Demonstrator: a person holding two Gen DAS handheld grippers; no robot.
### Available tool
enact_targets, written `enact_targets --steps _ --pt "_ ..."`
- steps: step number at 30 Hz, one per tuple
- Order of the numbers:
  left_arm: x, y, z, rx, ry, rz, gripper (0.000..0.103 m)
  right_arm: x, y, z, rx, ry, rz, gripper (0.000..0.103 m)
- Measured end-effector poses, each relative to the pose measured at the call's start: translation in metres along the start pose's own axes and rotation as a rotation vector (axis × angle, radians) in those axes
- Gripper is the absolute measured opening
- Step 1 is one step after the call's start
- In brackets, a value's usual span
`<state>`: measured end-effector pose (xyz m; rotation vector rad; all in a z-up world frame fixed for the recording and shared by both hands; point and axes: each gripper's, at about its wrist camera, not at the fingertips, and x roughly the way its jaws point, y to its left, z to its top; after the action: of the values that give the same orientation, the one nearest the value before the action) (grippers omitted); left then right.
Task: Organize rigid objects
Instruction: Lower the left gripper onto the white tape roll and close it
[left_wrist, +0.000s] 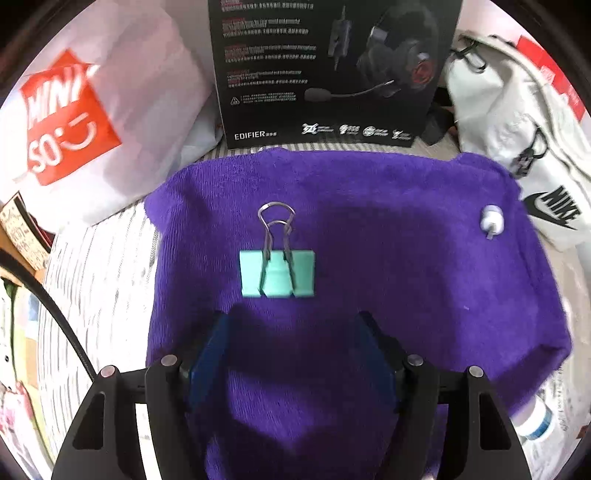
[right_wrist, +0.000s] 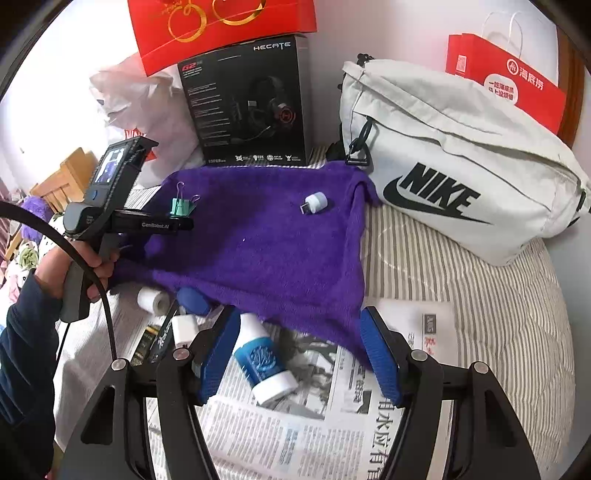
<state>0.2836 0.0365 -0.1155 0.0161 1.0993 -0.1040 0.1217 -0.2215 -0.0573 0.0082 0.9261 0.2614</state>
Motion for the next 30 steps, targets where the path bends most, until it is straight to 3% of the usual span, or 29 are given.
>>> enact_targets --steps 4,14,22,26,30 --pt "-0.029 -0.005 -0.018 0.009 -0.049 0.007 0.068 -0.004 0.001 -0.007 0.009 0.001 0.012 0.067" --pt "-0.097 -0.024 -0.087 0.017 -0.107 -0.073 0.068 -0.022 0.001 -0.023 0.039 -0.019 0.029 0.067" --pt "-0.074 -0.031 -0.109 -0.022 -0.045 -0.131 0.067 -0.028 0.004 -0.034 0.027 -0.022 0.022 0.067" --pt "-0.058 -0.033 -0.108 -0.036 -0.024 -0.116 0.067 -0.023 0.0 -0.041 0.032 -0.002 0.01 0.067" --pt "-0.046 -0.03 -0.105 -0.066 -0.018 -0.111 0.057 -0.021 -0.005 -0.043 0.039 0.005 -0.004 0.067"
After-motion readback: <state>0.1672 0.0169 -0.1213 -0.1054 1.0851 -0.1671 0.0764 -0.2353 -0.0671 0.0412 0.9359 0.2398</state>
